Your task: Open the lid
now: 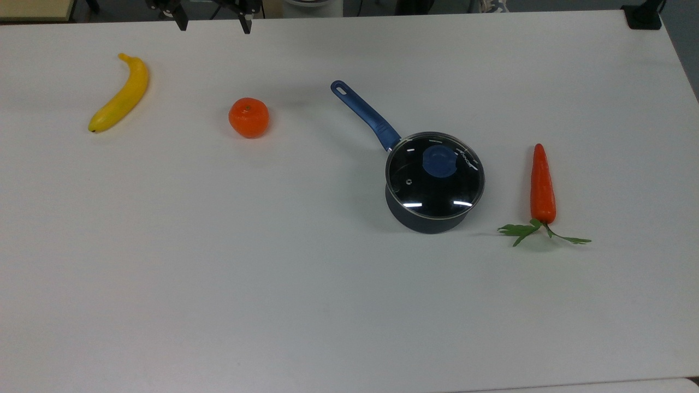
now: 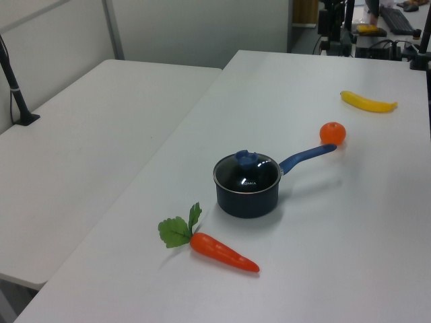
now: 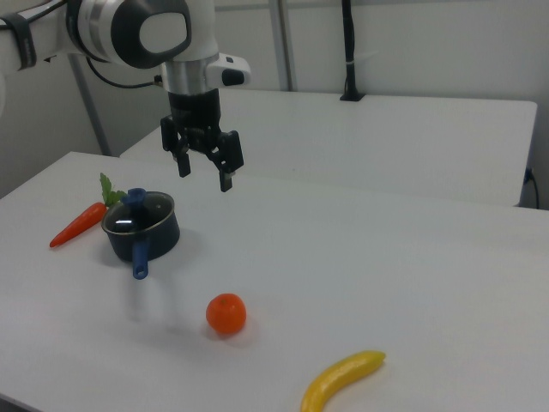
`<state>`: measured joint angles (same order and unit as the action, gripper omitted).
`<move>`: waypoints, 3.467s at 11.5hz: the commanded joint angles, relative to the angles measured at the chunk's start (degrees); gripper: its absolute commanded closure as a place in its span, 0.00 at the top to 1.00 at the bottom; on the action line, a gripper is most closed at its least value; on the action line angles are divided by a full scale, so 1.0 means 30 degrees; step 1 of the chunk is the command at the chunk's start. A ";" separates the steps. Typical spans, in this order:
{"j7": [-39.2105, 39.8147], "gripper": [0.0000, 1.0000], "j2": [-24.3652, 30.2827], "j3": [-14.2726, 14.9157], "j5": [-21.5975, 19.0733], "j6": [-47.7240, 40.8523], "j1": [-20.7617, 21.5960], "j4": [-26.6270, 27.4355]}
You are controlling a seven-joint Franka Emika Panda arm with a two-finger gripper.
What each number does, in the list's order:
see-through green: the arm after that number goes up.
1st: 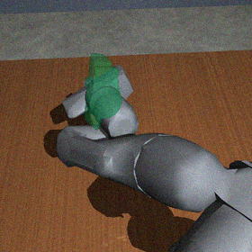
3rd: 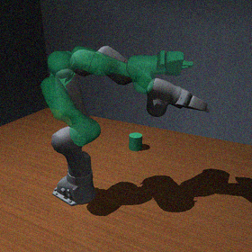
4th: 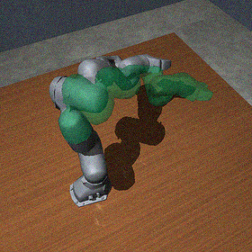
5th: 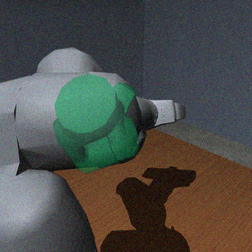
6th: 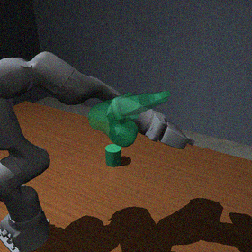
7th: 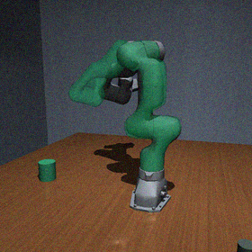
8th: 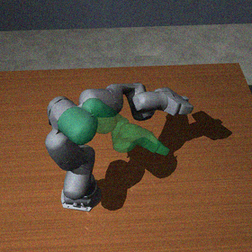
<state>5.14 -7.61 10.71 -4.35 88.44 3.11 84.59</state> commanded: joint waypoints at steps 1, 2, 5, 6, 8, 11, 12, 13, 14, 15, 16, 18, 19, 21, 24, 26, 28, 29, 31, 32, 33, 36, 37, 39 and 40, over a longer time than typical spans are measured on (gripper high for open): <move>0.0075 1.00 0.0133 0.0033 0.0158 0.0404 0.0165 0.0221; 0.0044 1.00 0.0163 0.0032 0.0160 0.0404 0.0079 0.0192; -0.0044 1.00 0.0017 0.0032 0.0130 0.0839 0.0165 0.0192; -0.0045 1.00 -0.0013 0.0032 -0.0014 0.1481 0.0050 0.0192; -0.0016 1.00 -0.0216 0.0003 -0.0191 0.1926 -0.0010 0.0250; -0.0074 1.00 -0.0218 0.0032 -0.0572 0.1927 -0.0039 0.0192; -0.0074 1.00 -0.0218 0.0061 -0.0689 0.1782 -0.0039 0.0192; -0.0103 1.00 -0.0218 0.0062 -0.0806 0.1665 -0.0010 0.0192; -0.0277 1.00 -0.0218 0.0091 -0.0807 0.1693 -0.0010 0.0163; -0.0685 1.00 -0.0218 0.0091 -0.0807 0.1722 -0.0039 0.0133; -0.0805 1.00 -0.0218 0.0091 -0.0807 0.1780 -0.0039 0.0133; -0.0806 1.00 -0.0218 0.0091 -0.0807 0.1839 -0.0010 0.0133; -0.0777 1.00 -0.0276 0.0091 -0.0778 0.1926 -0.0039 0.0133; -0.0777 1.00 -0.0364 0.0091 -0.0749 0.1957 -0.0010 0.0133; -0.0777 1.00 -0.0335 0.0091 -0.0807 0.1956 -0.0010 -0.0247; -0.0777 1.00 -0.0364 0.0091 -0.0778 0.1986 -0.0039 -0.0247; -0.0777 1.00 -0.0335 0.0120 -0.0748 0.1986 -0.0039 -0.0277; -0.0806 1.00 -0.0335 0.0120 -0.0748 0.1986 -0.0039 -0.0422; -0.0806 1.00 -0.0393 0.0062 -0.0894 0.1986 0.0077 -0.0745; -0.0806 1.00 -0.0394 0.0004 -0.1272 0.2015 0.0136 -0.0746; -0.0806 1.00 -0.0394 -0.0026 -0.1682 0.2015 0.0165 -0.0775; -0.1213 1.00 -0.0423 -0.0172 -0.2389 0.3299 0.0514 -0.0775; -0.1768 1.00 -0.0684 -0.0144 -0.2244 0.3594 0.0894 -0.0775; -0.2851 1.00 -0.0862 -0.0143 -0.2359 0.4674 0.1481 -0.0775; -0.3234 1.00 -0.0979 -0.0172 -0.2360 0.5029 0.1832 -0.0746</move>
<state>-0.96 -9.88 10.07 -10.70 100.34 6.29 82.32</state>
